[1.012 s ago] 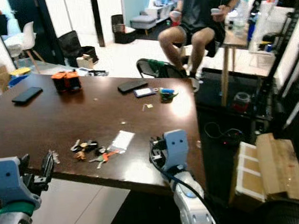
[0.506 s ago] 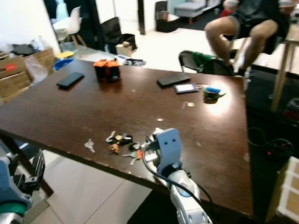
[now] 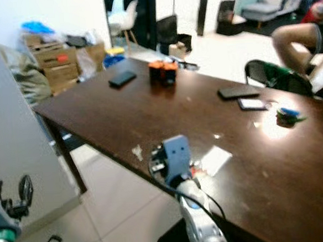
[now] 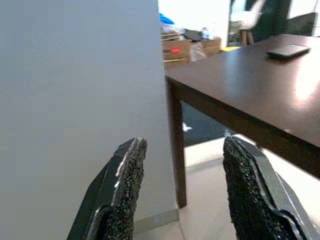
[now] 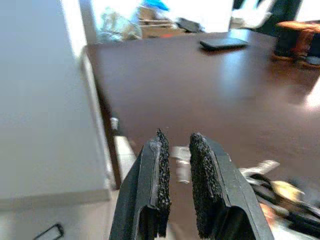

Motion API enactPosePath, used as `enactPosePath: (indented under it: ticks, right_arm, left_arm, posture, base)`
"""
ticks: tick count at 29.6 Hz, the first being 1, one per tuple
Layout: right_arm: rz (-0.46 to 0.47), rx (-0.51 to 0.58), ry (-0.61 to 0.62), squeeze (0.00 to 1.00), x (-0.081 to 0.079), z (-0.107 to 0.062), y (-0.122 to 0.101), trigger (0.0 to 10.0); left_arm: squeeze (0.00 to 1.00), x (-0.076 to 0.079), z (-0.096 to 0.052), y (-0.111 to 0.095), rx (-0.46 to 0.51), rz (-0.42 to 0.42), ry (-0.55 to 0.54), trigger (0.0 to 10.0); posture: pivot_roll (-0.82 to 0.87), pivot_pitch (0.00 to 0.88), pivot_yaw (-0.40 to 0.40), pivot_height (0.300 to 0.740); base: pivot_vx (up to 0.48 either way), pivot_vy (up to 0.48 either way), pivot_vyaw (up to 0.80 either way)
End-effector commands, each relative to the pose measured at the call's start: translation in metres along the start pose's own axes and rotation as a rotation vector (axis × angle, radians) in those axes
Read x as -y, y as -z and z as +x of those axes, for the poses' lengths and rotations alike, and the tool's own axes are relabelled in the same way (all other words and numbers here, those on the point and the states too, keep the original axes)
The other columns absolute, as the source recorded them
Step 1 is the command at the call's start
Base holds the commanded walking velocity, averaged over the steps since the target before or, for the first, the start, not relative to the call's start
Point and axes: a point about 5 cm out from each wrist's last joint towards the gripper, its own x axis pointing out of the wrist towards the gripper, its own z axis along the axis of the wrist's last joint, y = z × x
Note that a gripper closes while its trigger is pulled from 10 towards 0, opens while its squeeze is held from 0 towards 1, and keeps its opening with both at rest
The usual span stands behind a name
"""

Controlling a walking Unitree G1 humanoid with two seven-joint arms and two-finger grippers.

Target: Hang keys on a hook

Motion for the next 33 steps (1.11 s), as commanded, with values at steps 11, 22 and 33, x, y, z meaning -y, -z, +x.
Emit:
enactPosePath:
  ticks: [11, 22, 33]
  right_arm:
    - [-0.001, -0.028, -0.001, 0.00, -0.001, -0.002, 0.006, 10.0]
    - [-0.005, -0.047, -0.057, 0.00, -0.008, 0.005, 0.008, 10.0]
    - [-0.022, -0.083, -0.128, 0.00, -0.006, 0.007, 0.009, 10.0]
  left_arm:
    - [0.00, -0.004, 0.000, 0.004, -0.025, 0.022, -0.022, 10.0]
    - [0.00, -0.005, -0.006, 0.012, -0.066, -0.005, -0.067, 10.0]
    - [0.00, 0.009, -0.008, 0.020, -0.081, 0.013, -0.061, 10.0]
  posture:
    - [-0.11, 0.000, 0.085, 0.740]
    - [-0.11, 0.000, 0.041, 0.740]
    - [-0.13, 0.000, -0.010, 0.740]
  base:
    - [0.000, 0.000, 0.80]
    - [0.000, 0.000, 0.80]
    - [0.000, 0.000, 0.80]
